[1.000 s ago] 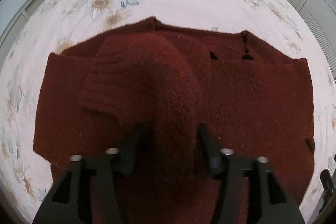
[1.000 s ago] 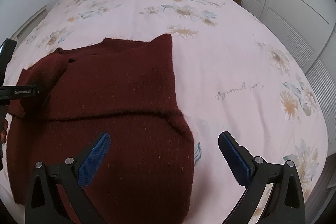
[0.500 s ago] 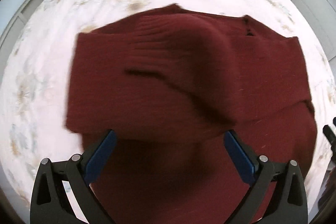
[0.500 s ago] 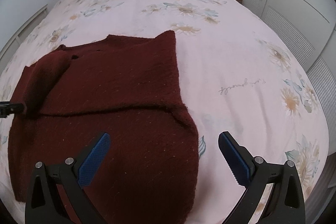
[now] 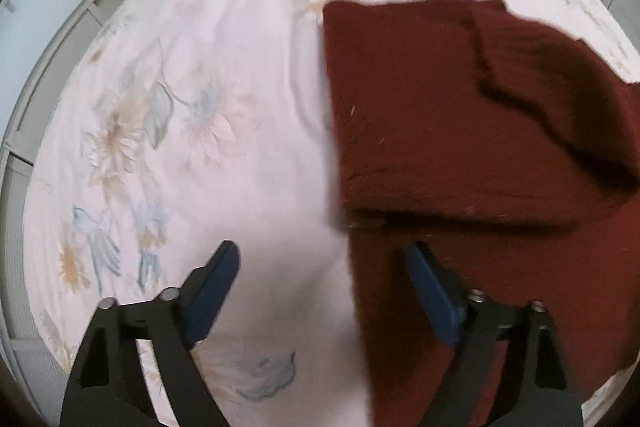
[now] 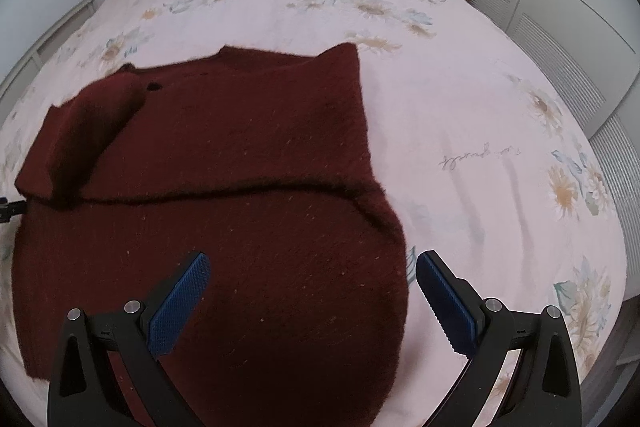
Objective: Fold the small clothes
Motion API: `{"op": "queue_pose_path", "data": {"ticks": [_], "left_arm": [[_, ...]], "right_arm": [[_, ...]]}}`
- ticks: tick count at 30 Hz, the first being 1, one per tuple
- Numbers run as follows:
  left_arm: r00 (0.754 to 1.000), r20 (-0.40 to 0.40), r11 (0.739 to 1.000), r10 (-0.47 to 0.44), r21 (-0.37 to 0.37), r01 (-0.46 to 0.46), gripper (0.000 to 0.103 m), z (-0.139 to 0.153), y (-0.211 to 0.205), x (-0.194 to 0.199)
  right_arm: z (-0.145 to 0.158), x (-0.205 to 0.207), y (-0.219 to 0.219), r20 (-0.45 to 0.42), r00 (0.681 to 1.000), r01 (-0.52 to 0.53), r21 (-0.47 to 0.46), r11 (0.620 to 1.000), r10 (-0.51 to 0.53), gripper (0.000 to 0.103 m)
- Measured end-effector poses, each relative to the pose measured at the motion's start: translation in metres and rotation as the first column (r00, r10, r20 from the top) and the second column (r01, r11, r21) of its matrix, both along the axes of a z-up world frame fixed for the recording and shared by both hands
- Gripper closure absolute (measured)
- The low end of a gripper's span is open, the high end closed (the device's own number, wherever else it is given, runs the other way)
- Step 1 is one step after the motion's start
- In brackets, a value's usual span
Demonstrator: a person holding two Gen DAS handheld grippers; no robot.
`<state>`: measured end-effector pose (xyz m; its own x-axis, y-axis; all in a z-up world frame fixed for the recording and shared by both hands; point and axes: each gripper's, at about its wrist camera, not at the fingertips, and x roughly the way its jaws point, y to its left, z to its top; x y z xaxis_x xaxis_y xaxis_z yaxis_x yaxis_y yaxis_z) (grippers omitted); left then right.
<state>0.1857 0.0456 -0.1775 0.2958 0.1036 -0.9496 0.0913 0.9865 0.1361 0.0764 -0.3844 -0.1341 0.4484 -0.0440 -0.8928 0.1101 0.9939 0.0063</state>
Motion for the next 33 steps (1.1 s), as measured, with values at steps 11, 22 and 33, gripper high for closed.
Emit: {"op": "queue_pose_path", "data": {"ticks": [11,22,33], "left_arm": [[0.998,0.019,0.996,-0.065,-0.062,0.066,0.061,-0.014,-0.002,0.022],[0.994,0.025,0.988,-0.105,-0.114,0.107,0.089,-0.021,-0.023,0.019],[0.997,-0.001,0.983,-0.080,-0.167,0.079,0.089,-0.032,-0.006,0.034]], "right_arm": [[0.013,0.026,0.037,0.003,0.996,-0.085,-0.044,0.995,0.085,0.000],[0.064,0.103,0.171,0.060,0.910,-0.408,-0.059,0.911,0.411,0.000],[0.015,0.172,0.290,-0.094,0.818,-0.570,-0.001,0.822,0.567,0.001]]}}
